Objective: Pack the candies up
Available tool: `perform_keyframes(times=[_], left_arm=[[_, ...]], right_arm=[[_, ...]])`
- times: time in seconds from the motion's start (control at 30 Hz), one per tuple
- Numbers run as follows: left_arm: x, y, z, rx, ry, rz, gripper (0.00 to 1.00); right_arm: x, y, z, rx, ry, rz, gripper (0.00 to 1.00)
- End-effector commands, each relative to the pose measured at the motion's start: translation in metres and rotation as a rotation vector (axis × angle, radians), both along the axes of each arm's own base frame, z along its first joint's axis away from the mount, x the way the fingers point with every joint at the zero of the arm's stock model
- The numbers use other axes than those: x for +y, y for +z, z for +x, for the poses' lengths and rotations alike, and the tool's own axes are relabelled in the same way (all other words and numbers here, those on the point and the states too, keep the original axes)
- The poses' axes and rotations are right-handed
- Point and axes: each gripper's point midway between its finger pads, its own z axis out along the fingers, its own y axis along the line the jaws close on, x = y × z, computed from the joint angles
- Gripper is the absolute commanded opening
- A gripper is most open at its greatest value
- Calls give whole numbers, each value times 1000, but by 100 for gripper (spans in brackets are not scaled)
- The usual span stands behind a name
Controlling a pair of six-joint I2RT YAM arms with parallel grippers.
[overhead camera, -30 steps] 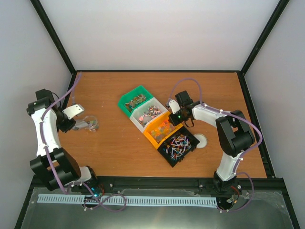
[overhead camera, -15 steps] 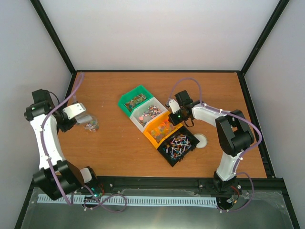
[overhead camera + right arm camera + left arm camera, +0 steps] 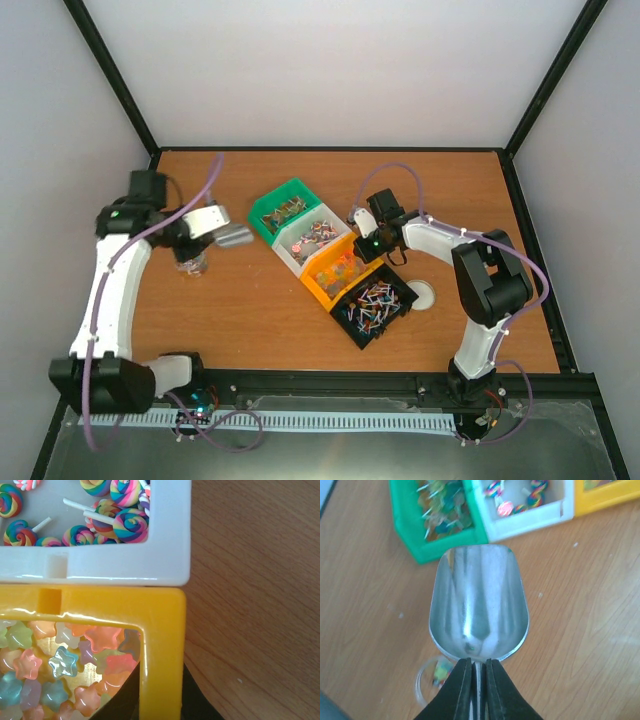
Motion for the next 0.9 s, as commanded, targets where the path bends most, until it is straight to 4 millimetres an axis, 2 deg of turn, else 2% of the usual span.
perform_keyframes(times=[0.0, 0.13, 0.23, 0.43, 0.6, 0.87], left_arm=[[-43, 9, 30, 99, 127, -28, 1], [-74, -10, 47, 255, 181, 73, 1], [-83, -15, 65, 329, 242, 117, 1], [-74, -20, 102, 312, 316, 215, 1], [-72, -36, 114, 392, 294, 305, 1], [-72, -47, 137, 406, 268, 402, 1]], right_arm=[[0, -6, 8, 16, -14, 5, 3], [0, -7, 11, 14, -12, -1, 3], [1, -5, 14, 2, -8, -4, 3], [1, -4, 17, -10, 9, -16, 3], [1, -5, 17, -12, 22, -26, 3], [0, -7, 18, -10, 31, -41, 3]])
